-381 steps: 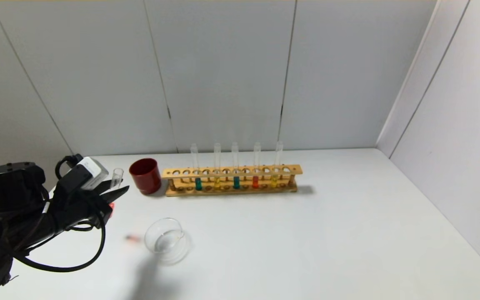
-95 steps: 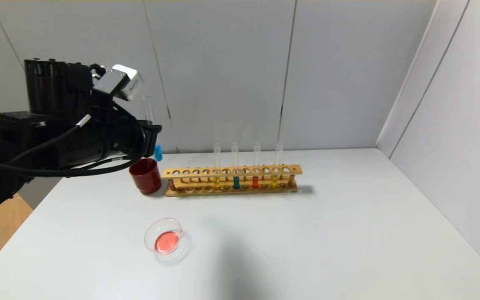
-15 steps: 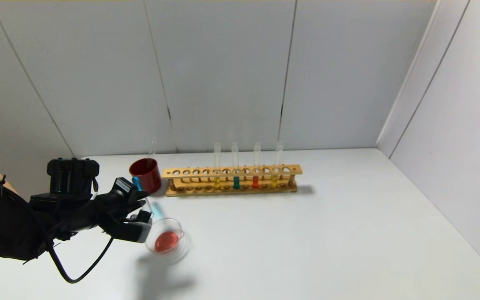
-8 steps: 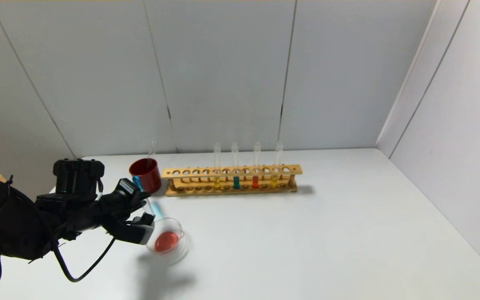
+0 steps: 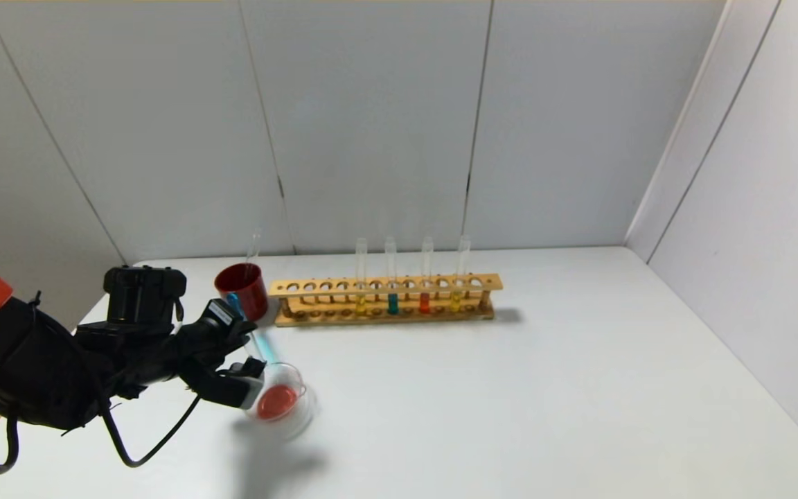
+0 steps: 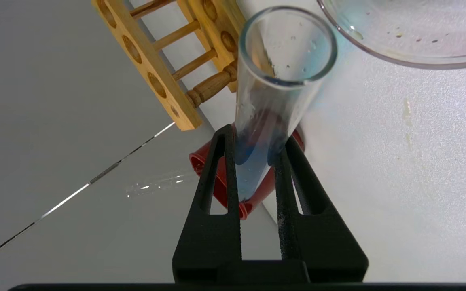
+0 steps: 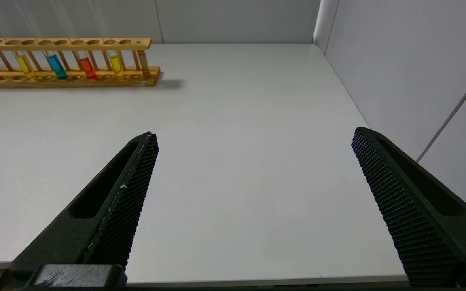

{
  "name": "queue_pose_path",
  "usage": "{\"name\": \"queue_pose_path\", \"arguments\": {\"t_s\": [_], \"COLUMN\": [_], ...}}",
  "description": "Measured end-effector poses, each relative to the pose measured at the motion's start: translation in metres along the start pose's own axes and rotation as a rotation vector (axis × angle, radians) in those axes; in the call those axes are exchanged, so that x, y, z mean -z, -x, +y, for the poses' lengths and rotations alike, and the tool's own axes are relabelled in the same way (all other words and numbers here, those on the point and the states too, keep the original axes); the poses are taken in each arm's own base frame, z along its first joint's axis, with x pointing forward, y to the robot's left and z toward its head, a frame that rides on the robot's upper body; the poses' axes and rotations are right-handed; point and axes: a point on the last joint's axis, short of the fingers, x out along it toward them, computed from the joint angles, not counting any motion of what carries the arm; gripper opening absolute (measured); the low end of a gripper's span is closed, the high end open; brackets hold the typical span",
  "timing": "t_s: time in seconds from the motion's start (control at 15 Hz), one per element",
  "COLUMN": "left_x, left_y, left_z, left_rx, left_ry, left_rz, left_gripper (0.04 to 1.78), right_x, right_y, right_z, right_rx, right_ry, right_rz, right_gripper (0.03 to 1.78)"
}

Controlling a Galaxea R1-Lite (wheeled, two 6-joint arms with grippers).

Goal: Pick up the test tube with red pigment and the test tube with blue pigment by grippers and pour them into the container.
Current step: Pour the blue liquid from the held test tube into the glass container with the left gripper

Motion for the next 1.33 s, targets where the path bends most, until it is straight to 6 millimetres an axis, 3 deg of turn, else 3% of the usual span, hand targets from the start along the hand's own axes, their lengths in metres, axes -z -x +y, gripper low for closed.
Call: {"name": "queue_pose_path", "arguments": {"t_s": [1.33], "left_x": [-0.0033], "left_y": [-0.0037], "left_z": [0.0029], "left_rx": [0.004], "left_ry": [-0.201], "left_rz": [0.024], "left_gripper": [0.30], "right_x": [0.0000], "right_y": [0.0000], "right_z": [0.0000], "right_rx": [0.000], "right_ry": [0.000], "right_rz": [0.000], "right_gripper": [1.75]}}
